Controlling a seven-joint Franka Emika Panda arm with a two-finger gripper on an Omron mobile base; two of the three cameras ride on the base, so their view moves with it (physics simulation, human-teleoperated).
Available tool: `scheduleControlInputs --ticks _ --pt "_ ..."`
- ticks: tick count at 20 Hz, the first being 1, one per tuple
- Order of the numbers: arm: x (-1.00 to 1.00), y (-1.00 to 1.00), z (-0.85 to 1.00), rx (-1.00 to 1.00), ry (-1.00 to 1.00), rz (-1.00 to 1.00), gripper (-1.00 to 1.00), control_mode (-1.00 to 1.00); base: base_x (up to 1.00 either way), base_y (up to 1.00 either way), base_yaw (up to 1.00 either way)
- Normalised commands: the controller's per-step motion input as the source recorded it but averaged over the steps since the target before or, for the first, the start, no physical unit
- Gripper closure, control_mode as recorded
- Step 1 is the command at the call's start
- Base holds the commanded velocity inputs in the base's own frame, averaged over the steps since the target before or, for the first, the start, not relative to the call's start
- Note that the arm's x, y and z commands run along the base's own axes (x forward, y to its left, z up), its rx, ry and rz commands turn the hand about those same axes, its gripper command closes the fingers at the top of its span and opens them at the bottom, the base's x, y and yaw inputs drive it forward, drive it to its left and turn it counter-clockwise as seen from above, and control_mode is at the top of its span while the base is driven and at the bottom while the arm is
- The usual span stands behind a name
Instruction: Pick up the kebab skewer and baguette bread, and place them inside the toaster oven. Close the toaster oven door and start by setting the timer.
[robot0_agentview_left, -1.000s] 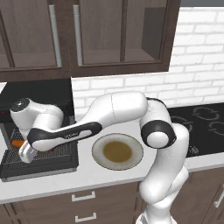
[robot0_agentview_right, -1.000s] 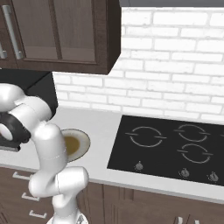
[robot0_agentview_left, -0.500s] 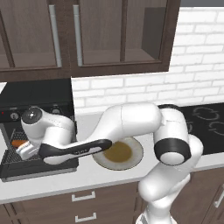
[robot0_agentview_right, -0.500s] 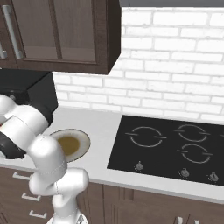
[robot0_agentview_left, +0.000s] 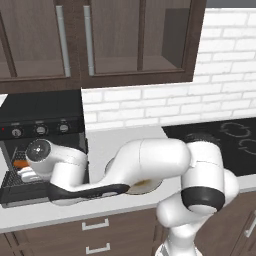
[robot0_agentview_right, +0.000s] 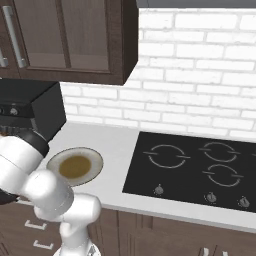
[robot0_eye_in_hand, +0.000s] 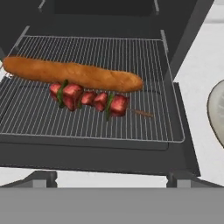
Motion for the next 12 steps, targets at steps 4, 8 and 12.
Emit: scheduleControlInputs --ticks 4,8,12 --pt "-0.14 0.00 -0.06 0.00 0.00 -0.03 -1.00 -1.00 0.00 0.00 0.00" --pt "-0.27 0.00 -0.26 0.00 0.00 0.00 -1.00 -1.00 0.00 0.00 0.00" --pt "-0.13 0.00 -0.23 0.00 0.00 0.00 -1.00 -1.00 0.00 0.00 0.00"
